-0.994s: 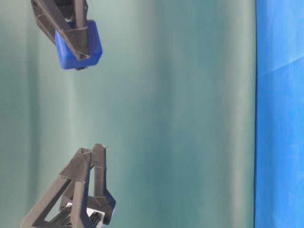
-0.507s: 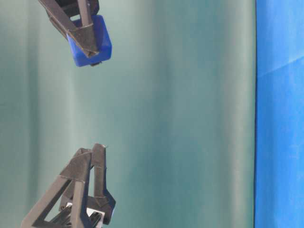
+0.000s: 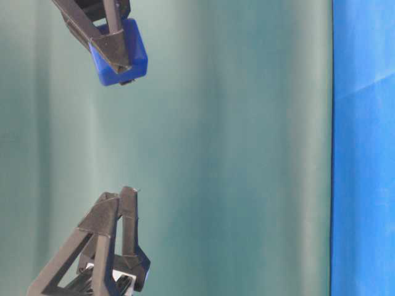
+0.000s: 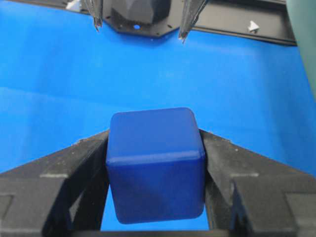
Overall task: Handover the blue block to the right arm after grasping it with the left arm, then place it in the designated position.
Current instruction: 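Hold the cube in the right gripper and retract it rightward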
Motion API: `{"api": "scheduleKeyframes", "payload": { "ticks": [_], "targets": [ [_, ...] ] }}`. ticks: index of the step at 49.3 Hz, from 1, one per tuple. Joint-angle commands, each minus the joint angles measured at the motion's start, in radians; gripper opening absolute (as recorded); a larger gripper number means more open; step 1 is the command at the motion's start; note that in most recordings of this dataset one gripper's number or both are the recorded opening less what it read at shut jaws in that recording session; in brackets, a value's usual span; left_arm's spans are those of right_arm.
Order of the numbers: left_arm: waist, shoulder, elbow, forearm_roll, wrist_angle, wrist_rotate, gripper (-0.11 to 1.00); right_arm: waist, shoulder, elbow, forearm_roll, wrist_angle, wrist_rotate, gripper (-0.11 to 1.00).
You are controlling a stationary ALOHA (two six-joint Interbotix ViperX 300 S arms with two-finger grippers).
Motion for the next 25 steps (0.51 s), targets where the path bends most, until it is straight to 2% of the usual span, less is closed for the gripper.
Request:
{"api": "scheduleKeyframes", "payload": {
  "ticks": [1,25],
  "targets": [
    [0.002,-0.015,-0.021,0.000,-0.009,0.002,0.92,0.002,-0.012,-0.032,0.003,0.000,0.002,0.44],
    [0.002,-0.017,-0.026,0.002,-0.009,0.000,0.92,0.002,-0.011,-0.032,0.003,0.009,0.002,0.44]
  ]
}}
